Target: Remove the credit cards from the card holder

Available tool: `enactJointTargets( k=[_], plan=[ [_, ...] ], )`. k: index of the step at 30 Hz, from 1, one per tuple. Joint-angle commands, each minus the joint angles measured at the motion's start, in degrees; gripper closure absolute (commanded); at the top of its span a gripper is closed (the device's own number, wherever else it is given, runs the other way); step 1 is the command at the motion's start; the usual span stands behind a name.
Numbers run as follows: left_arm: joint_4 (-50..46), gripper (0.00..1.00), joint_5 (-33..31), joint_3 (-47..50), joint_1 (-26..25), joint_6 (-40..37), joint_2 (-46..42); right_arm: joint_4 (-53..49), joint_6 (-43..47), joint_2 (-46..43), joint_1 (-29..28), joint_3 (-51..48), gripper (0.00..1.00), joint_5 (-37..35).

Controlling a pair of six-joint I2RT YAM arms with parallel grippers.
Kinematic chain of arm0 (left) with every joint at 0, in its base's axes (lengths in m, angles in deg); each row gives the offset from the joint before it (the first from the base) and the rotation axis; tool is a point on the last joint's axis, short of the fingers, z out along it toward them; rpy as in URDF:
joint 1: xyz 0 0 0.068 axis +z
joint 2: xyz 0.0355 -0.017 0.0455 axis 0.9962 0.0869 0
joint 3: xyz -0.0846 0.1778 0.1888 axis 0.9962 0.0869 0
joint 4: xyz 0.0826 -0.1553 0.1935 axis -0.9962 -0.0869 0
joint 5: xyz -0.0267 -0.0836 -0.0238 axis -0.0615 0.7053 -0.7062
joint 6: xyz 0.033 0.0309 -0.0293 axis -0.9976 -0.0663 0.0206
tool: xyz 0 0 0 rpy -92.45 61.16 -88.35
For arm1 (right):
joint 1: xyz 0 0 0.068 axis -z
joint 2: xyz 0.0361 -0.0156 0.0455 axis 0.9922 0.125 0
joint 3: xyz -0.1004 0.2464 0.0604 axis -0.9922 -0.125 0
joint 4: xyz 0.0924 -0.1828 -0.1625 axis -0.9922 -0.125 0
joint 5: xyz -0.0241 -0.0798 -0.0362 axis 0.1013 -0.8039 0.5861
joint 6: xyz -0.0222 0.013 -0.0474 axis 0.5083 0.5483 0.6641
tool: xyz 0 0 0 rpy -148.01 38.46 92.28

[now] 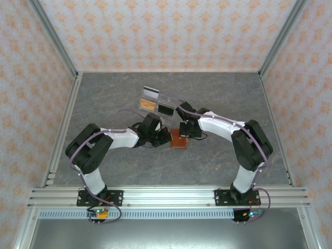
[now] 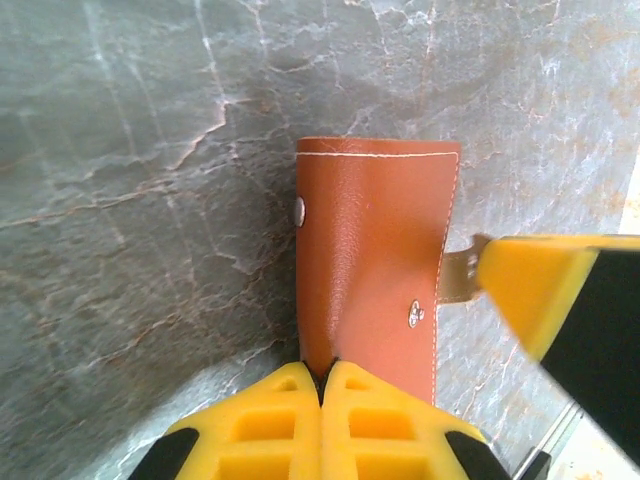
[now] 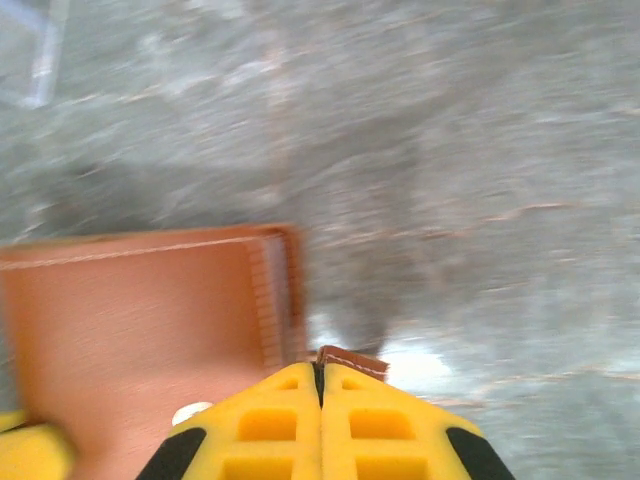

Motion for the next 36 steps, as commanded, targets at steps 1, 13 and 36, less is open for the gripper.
enactJointTargets(
  k=[1, 13, 36],
  plan=[
    [-3.07, 1.0, -3.26, 1.07, 0.34, -1.07, -1.47, -5.56, -2.25, -1.05, 0.48, -1.12, 1.0, -9.31],
    [-8.68, 0.89, -5.29, -1.71, 0.41, -1.94, -3.57, -0.43, -0.4, -1.24, 0.51, -0.94, 0.69, 2.97],
    [-20.99, 0.02, -17.2, 0.4, 10.19, -7.43, -20.08, 5.11, 3.76, -8.09, -3.76, 3.25, 0.97, 13.08]
  ],
)
